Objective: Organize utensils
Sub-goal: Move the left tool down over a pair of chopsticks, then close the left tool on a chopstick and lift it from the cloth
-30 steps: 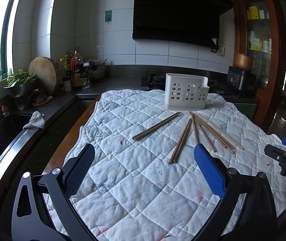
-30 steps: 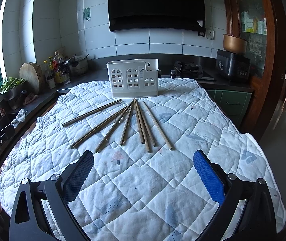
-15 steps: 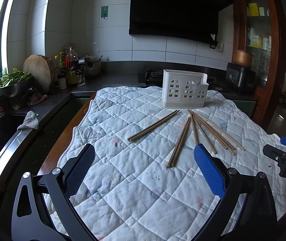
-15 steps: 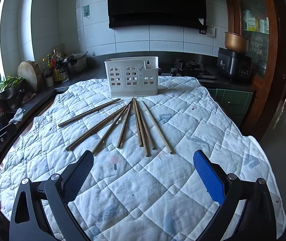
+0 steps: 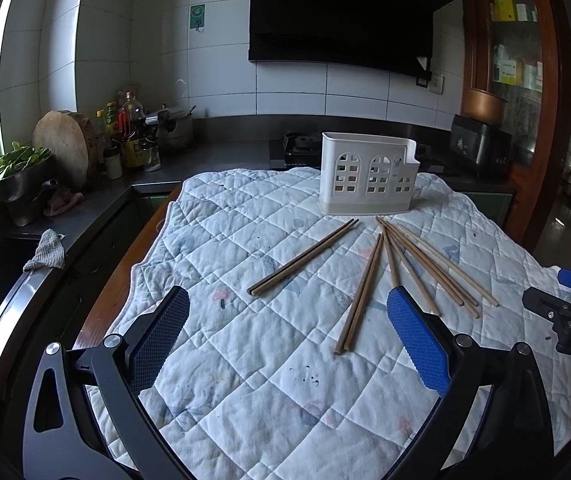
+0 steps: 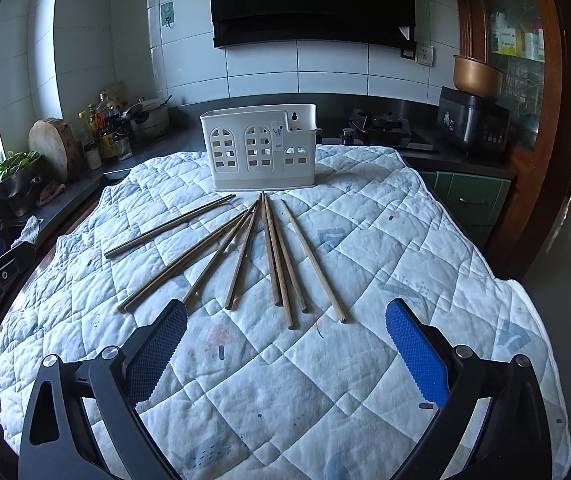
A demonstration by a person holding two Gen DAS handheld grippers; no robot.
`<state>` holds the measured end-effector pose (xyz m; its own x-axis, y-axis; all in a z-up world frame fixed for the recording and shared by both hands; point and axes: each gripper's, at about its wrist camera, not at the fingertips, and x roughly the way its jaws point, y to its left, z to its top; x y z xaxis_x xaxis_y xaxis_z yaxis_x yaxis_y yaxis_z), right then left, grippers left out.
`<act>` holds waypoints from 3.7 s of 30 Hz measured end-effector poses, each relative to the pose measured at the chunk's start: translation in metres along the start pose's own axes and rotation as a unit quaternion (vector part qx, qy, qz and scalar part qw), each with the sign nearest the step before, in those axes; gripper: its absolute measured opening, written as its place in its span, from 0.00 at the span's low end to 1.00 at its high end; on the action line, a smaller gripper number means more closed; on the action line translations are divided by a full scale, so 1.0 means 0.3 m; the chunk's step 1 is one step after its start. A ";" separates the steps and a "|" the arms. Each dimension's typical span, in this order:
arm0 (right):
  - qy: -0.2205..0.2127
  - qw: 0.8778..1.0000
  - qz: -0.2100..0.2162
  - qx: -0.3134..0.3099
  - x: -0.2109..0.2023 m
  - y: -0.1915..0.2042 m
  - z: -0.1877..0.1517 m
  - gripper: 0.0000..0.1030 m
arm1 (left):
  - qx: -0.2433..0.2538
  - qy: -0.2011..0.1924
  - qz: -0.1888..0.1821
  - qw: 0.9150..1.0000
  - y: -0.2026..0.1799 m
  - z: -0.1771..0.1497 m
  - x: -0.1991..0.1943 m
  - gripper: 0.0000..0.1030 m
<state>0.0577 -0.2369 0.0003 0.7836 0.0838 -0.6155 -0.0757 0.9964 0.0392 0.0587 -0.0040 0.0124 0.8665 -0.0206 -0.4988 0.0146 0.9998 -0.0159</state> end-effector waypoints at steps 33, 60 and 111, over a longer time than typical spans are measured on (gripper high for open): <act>0.056 0.998 -0.008 -0.021 0.266 -0.059 0.055 0.93 | 0.008 0.074 -0.038 0.996 0.074 0.080 0.329 0.94; 0.105 0.994 0.021 -0.022 0.397 -0.148 0.093 0.84 | 0.148 0.191 -0.143 0.960 0.123 0.085 0.704 0.15; 0.122 0.991 0.015 -0.045 0.459 -0.161 0.120 0.66 | 0.156 0.200 -0.208 0.945 0.124 0.078 0.753 0.14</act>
<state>0.1915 -0.2730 -0.0579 0.6081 0.0954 -0.7881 -0.1603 0.9871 -0.0042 0.2666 0.0286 -0.0807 0.4966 -0.3497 -0.7944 0.5125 0.8568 -0.0568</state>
